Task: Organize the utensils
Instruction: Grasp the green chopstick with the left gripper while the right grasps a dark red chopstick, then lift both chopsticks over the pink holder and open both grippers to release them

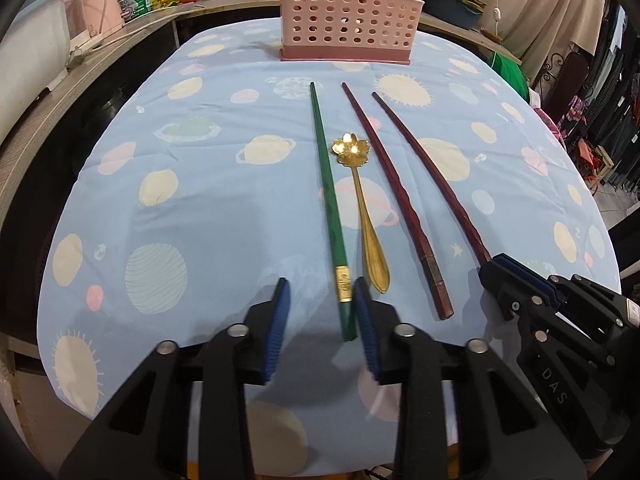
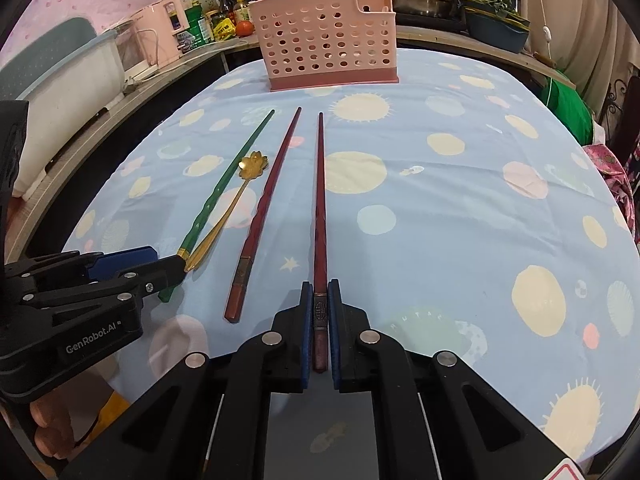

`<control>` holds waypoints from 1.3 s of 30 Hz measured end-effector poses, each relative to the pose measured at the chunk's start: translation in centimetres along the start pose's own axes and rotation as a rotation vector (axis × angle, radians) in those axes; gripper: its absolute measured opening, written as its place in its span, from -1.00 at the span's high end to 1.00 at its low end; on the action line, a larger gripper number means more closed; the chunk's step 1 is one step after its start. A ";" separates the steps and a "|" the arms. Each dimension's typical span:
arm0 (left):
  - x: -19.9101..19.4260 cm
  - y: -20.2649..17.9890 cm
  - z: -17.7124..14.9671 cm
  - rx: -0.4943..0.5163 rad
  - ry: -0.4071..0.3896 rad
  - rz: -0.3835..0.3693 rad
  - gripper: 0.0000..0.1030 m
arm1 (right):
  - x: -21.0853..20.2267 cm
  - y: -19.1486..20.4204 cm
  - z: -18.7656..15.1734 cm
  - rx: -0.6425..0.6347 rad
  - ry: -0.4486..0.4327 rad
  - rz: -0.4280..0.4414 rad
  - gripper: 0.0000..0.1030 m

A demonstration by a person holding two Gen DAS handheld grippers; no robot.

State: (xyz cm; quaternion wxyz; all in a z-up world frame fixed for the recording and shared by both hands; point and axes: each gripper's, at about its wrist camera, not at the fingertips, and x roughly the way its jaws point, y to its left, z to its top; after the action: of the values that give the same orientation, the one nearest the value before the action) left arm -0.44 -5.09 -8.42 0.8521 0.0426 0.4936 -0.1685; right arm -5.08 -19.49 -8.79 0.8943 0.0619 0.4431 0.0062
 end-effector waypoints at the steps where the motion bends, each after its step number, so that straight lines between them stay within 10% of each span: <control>1: 0.0 0.0 0.0 0.001 0.001 -0.005 0.67 | 0.0 0.0 0.0 0.000 0.000 0.001 0.87; 39: -7.9 1.5 6.1 -0.083 -0.167 -0.062 0.86 | -7.2 -3.1 5.6 0.114 -0.191 0.039 0.87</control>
State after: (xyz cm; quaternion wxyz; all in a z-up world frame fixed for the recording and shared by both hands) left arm 1.44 -3.20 1.30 0.8856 -0.0223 0.4287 -0.1772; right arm -5.18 -23.61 -0.07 0.9273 0.1214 0.3540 -0.0076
